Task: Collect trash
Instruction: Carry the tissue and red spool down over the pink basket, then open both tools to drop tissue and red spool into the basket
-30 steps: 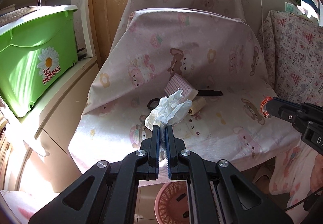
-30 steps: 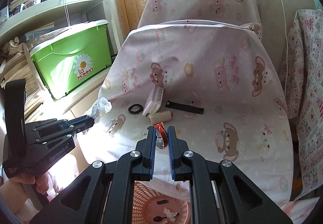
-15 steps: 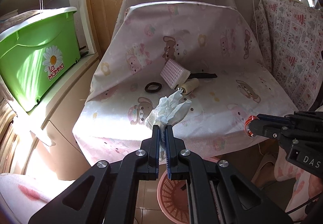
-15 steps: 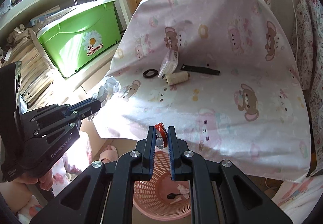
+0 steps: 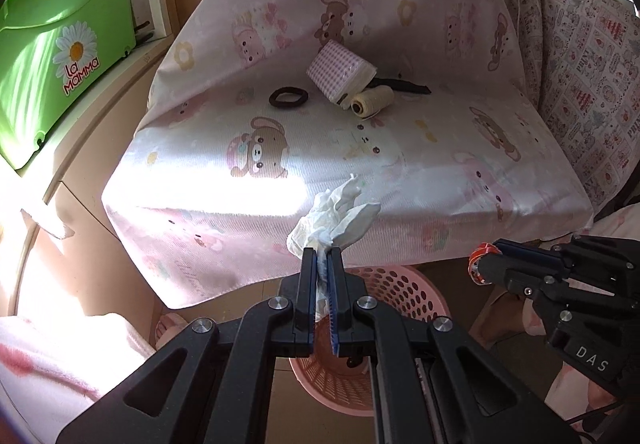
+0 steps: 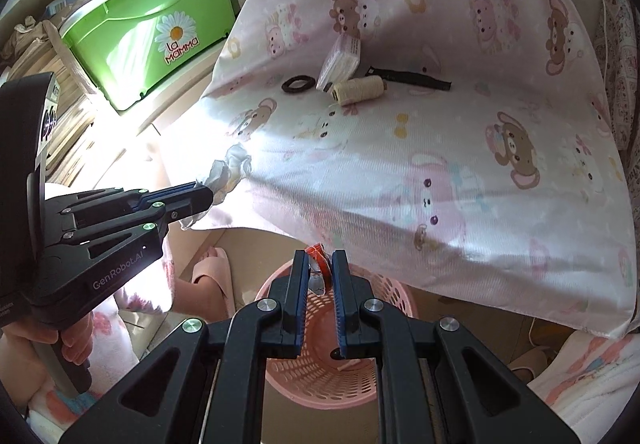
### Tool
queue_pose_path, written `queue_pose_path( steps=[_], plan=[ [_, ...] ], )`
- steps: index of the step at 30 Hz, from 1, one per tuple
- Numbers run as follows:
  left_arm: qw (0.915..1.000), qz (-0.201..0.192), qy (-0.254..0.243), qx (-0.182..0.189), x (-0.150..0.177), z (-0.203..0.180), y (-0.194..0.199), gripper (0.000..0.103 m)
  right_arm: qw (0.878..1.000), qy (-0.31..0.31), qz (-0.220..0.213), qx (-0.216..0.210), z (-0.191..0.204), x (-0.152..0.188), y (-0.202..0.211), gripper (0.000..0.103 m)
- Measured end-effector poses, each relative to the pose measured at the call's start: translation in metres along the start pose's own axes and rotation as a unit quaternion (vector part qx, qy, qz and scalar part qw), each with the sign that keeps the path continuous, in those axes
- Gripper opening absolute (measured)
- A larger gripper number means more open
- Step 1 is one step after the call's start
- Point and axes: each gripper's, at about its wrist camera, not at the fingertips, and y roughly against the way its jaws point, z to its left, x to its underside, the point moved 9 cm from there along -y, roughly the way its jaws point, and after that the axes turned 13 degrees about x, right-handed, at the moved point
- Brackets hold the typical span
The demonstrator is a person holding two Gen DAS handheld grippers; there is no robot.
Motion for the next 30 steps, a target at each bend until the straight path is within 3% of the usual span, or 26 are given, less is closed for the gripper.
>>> queue_pose_path(
  steps=[3,11,14,18,25,30],
  plan=[
    [0.9988,0.044,0.005,-0.021,0.015,0.007,-0.017,0.005,1.0,0.013,0.017,0.005,0.004,0.008,-0.01,0.013],
    [0.988,0.135,0.074,0.01,0.047,0.024,-0.056,0.005,0.996,0.018,0.083,0.018,0.006,0.035,-0.05,0.013],
    [0.9827,0.164,0.087,0.004,0.058,0.03,-0.065,0.005,0.993,0.019,0.11,0.021,0.007,0.045,-0.068,0.013],
    [0.976,0.187,0.11,0.022,0.068,0.03,-0.077,0.005,0.988,0.006,0.154,0.016,0.008,0.059,-0.092,0.013],
    [0.9699,0.219,0.107,0.006,0.079,0.029,-0.105,0.005,0.98,0.035,0.191,0.043,0.012,0.086,-0.123,0.013],
    [0.9651,0.237,0.112,0.004,0.089,0.032,-0.116,0.005,0.975,0.02,0.216,0.039,0.009,0.099,-0.137,0.013]
  ],
)
